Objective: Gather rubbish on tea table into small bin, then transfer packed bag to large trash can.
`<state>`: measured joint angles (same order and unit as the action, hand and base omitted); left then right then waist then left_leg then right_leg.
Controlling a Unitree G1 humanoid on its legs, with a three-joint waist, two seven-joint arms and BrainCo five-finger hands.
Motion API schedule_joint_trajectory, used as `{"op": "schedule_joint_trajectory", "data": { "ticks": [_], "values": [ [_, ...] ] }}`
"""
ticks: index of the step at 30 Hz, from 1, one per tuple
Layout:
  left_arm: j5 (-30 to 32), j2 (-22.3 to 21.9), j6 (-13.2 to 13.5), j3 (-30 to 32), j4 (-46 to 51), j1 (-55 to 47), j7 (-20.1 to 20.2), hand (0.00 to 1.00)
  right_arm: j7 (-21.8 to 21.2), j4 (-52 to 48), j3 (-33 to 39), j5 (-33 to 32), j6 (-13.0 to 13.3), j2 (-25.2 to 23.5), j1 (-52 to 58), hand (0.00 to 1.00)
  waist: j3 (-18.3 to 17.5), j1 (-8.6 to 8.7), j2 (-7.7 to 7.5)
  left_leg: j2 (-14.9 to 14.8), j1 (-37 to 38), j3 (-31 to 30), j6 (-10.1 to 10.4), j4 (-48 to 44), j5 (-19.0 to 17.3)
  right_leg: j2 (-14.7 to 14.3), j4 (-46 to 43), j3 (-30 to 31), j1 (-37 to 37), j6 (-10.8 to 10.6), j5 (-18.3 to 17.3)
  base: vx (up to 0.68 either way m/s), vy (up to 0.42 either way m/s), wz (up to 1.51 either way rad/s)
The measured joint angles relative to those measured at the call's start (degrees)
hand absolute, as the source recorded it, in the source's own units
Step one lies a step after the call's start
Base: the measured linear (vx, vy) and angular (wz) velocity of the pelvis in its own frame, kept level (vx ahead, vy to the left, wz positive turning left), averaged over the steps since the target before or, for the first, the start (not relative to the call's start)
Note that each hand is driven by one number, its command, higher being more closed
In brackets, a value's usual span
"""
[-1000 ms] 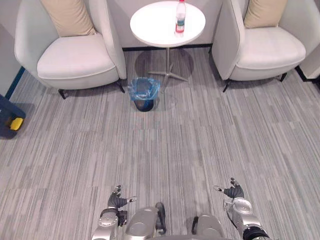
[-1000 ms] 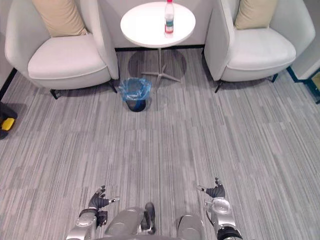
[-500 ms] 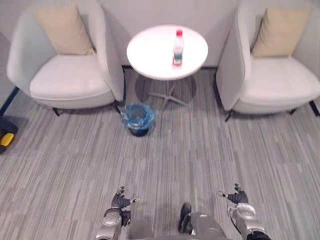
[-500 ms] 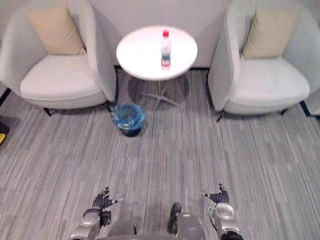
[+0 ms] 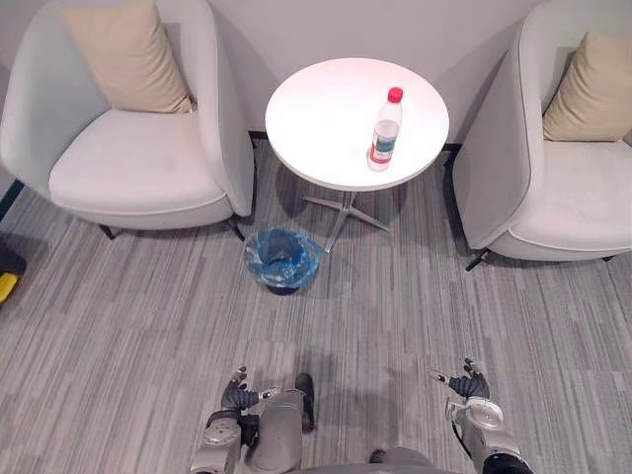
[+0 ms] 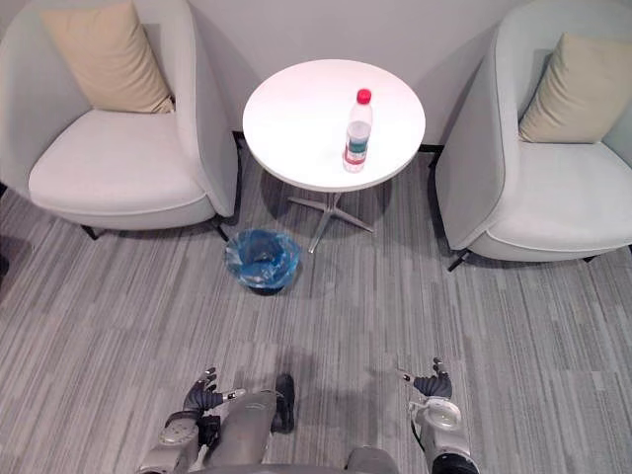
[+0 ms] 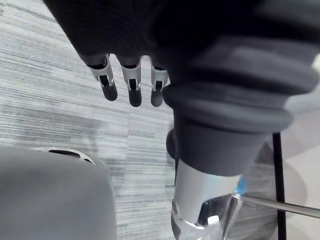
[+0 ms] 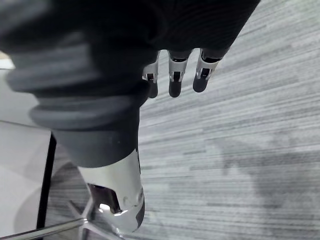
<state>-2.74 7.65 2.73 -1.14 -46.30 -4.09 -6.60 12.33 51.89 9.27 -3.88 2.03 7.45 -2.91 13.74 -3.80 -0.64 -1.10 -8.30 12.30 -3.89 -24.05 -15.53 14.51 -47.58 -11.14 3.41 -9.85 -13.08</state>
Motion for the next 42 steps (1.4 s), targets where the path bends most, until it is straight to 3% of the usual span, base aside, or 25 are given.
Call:
{"op": "schedule_joint_trajectory", "data": {
  "ticks": [3,6,7,9,10,11,13,15,16,17,18,20,22,23,24,25,26,28,31,33,35,38,39,41,42],
  "values": [
    [0.0,1.5,0.0,-0.5,0.3,0.3,-0.5,0.00,-0.1,1.2,-1.0,0.0,-0.2,0.1,-0.5,0.00,0.0,0.91,0.23,-0.6,5.6,-0.5,0.1,3.6,-0.8,0.0,-4.9,-4.3,6.7,4.9,-3.2,0.38,-0.031,0.10],
    [-0.1,1.7,0.0,-0.4,0.4,0.3,-1.1,0.00,-0.1,1.2,-1.1,0.0,-0.1,0.4,-1.4,0.00,0.5,1.76,1.26,-3.2,10.3,-1.0,0.7,6.9,-0.5,-3.8,2.7,-6.7,13.3,6.5,-4.1,0.41,-0.136,0.02],
    [-0.1,1.7,0.0,-0.4,0.4,0.4,-1.1,0.00,-0.1,1.0,-1.1,0.0,-0.1,0.6,-1.3,0.00,0.5,2.14,1.18,-4.0,11.8,-1.5,0.9,7.3,-0.5,-5.2,9.1,-6.5,15.0,6.7,-3.5,0.37,-0.209,0.40],
    [0.0,2.0,0.2,-0.3,0.2,0.4,-1.2,0.00,0.0,0.9,-1.1,0.0,-0.1,0.7,-0.2,0.00,0.2,3.32,0.15,-4.3,13.7,-3.2,4.1,7.2,-1.4,-6.0,22.0,-4.1,15.3,7.3,5.0,0.44,-0.267,0.61],
    [0.0,0.7,0.2,-0.4,-0.5,0.8,-1.1,0.00,0.0,1.4,-0.9,0.0,-0.2,1.9,0.5,0.00,0.3,3.60,1.63,-5.6,14.9,-5.0,6.9,7.1,-2.8,-7.5,22.1,-4.9,13.9,11.7,9.4,0.47,-0.294,0.27],
    [0.0,0.1,0.3,-0.4,-0.5,0.7,-1.1,0.00,0.2,1.1,-0.6,0.0,-0.2,2.2,0.0,0.00,0.2,2.99,2.39,-6.9,14.9,-5.2,8.3,7.1,-2.0,-8.5,20.6,-4.6,14.3,12.2,7.8,0.45,-0.288,0.11],
    [0.0,-0.3,0.3,-0.4,-0.5,0.8,-1.1,0.00,0.1,0.6,-0.1,0.0,-0.1,2.4,-0.3,0.00,0.1,3.36,2.63,-7.9,14.9,-6.6,10.7,6.3,-0.5,-8.8,19.5,-5.9,13.9,13.3,4.5,0.32,-0.244,0.22],
    [0.0,-0.6,0.3,-0.4,-0.5,1.3,-1.0,0.00,0.0,0.7,0.0,-0.1,-0.1,2.1,0.4,0.00,0.3,3.62,3.31,-10.3,11.4,-8.7,12.6,-3.1,0.6,-10.4,22.1,-8.4,10.3,14.0,3.4,0.31,-0.234,0.48],
    [0.1,-0.6,0.2,-0.4,-0.5,1.2,-1.0,0.00,0.0,0.6,-0.2,-0.2,0.0,1.7,1.1,0.00,0.3,3.11,3.28,-12.2,7.9,-9.2,12.9,-12.0,2.8,-11.6,24.8,-9.3,6.6,14.3,3.2,0.27,-0.168,0.32],
    [0.1,-0.8,0.2,-0.5,-0.3,0.8,-0.9,0.00,0.1,0.4,-0.2,-0.7,0.2,1.4,1.5,0.00,0.5,2.68,3.06,-13.9,4.8,-8.1,12.1,-20.3,2.4,-12.5,27.6,-9.8,2.6,14.7,3.2,0.25,-0.139,0.21],
    [0.1,-1.0,0.2,-0.5,-0.3,0.6,-0.9,0.00,0.1,0.3,-0.1,-0.8,0.3,1.3,1.8,0.00,0.5,2.66,2.97,-14.4,3.7,-6.9,11.7,-22.5,2.0,-12.7,28.9,-10.0,1.0,14.9,3.3,0.22,-0.085,0.10],
    [0.0,-1.6,0.2,-0.4,-0.2,0.3,-0.9,0.00,0.3,-1.5,0.6,-1.3,0.5,1.3,1.8,0.00,0.7,2.52,2.72,-14.0,-0.8,-3.6,9.0,-22.2,0.4,-12.7,33.0,-9.9,-3.1,14.6,4.0,0.20,-0.036,0.00],
    [0.1,-1.8,0.2,-0.4,-0.1,0.2,-1.0,0.00,0.3,-1.5,1.2,-1.7,0.5,1.3,1.4,0.00,0.8,2.01,2.95,-12.5,-2.7,-3.3,8.7,-16.3,0.2,-12.5,34.0,-9.0,-3.7,14.2,4.3,0.17,0.061,-0.22],
    [0.1,-2.0,0.2,-0.4,-0.1,0.3,-1.0,0.00,0.3,-1.5,1.7,-2.3,0.5,1.2,0.9,0.00,0.9,1.27,3.25,-10.1,-3.2,-3.8,8.9,-7.3,0.8,-12.3,34.8,-8.1,-4.3,13.5,4.7,0.16,0.111,-0.30],
    [0.1,-2.1,0.2,-0.4,0.0,0.2,-1.0,0.00,0.2,-1.5,1.7,-2.3,0.5,1.1,1.0,0.00,0.7,1.21,3.61,-9.3,-3.2,-4.3,9.6,-3.0,1.9,-12.4,34.9,-7.8,-4.4,13.1,4.7,0.17,0.147,-0.29],
    [0.1,-2.2,0.2,-0.4,0.1,-0.1,-1.0,0.00,0.2,-1.6,1.7,-2.3,0.5,1.3,1.0,0.00,0.2,1.23,4.96,-8.4,-2.7,-4.6,8.9,3.2,8.7,-13.0,34.8,-7.3,-4.5,11.7,4.4,0.18,0.153,-0.21],
    [0.0,-1.9,0.1,-0.4,-0.1,0.2,-1.0,0.00,0.2,-1.4,1.6,-2.3,0.2,0.9,0.9,0.00,0.7,1.04,4.27,-7.8,-1.9,-4.3,7.1,3.5,9.5,-12.7,35.0,-6.1,-4.9,10.9,4.4,0.21,0.158,-0.15],
    [0.0,-1.8,0.1,-0.4,0.2,0.6,-0.9,0.00,0.2,-1.5,1.5,-2.2,0.2,0.8,1.1,0.00,0.5,1.08,2.82,-5.1,-0.5,-3.9,6.6,6.9,10.3,-10.8,37.3,-5.6,-5.4,9.4,5.0,0.17,0.129,-0.01],
    [0.1,-1.6,0.0,-0.4,0.0,0.1,-0.9,0.00,0.2,-1.5,1.3,-1.9,0.2,0.8,0.8,0.00,0.6,0.85,2.38,-3.7,1.6,-2.0,5.0,7.5,9.2,-8.9,35.2,-3.8,-5.5,7.4,3.5,0.12,0.102,-0.18],
    [0.1,-1.6,0.0,-0.5,-0.4,-0.2,-0.9,0.00,0.2,-1.5,1.2,-1.0,0.2,0.9,0.4,0.00,0.6,0.70,2.05,-2.6,3.0,-1.0,4.1,7.2,7.6,-7.0,30.6,-2.5,-4.4,6.1,0.8,0.06,0.070,-0.20],
    [0.1,-1.5,0.0,-0.5,-0.5,-0.7,-0.9,0.00,0.0,-1.4,0.5,0.1,0.2,0.9,0.1,0.00,0.5,1.56,1.65,-1.1,3.4,-0.8,3.4,5.5,4.2,-4.2,21.8,-1.1,-1.6,2.3,-2.3,0.07,0.061,-0.05],
    [0.0,-0.1,0.1,-0.8,-1.4,-0.8,-0.9,0.00,-0.1,-0.6,-1.0,0.1,-0.3,0.6,1.0,0.00,0.3,1.67,0.54,0.1,4.9,-1.5,2.9,4.9,3.6,-1.8,9.8,0.6,2.6,-0.4,-1.6,0.12,0.038,0.13],
    [0.0,0.2,0.0,-0.8,-1.5,-0.9,-0.9,0.00,-0.1,-0.4,-1.0,0.1,-0.3,0.4,1.0,0.00,0.2,1.78,0.35,0.1,5.3,-1.9,2.8,5.0,3.6,-1.6,7.8,0.7,3.3,-0.8,-1.0,0.15,0.001,0.40],
    [0.0,1.0,0.0,-0.9,-1.6,-1.1,-1.0,0.00,-0.2,-0.2,-1.0,0.1,-0.3,0.2,1.1,0.00,-0.2,2.97,0.20,-0.5,6.1,-4.5,2.7,5.6,3.5,-3.1,10.1,2.3,4.5,2.3,-3.3,0.15,-0.035,0.60],
    [0.0,1.1,0.0,-0.9,-1.6,-1.0,-1.0,0.00,-0.2,-0.2,-1.0,0.1,-0.3,0.3,1.0,0.00,-0.3,2.83,0.18,-0.7,6.1,-4.9,2.7,5.6,3.5,-3.9,11.9,3.2,5.1,2.9,-3.5,0.14,-0.079,0.48]
  ]
}}
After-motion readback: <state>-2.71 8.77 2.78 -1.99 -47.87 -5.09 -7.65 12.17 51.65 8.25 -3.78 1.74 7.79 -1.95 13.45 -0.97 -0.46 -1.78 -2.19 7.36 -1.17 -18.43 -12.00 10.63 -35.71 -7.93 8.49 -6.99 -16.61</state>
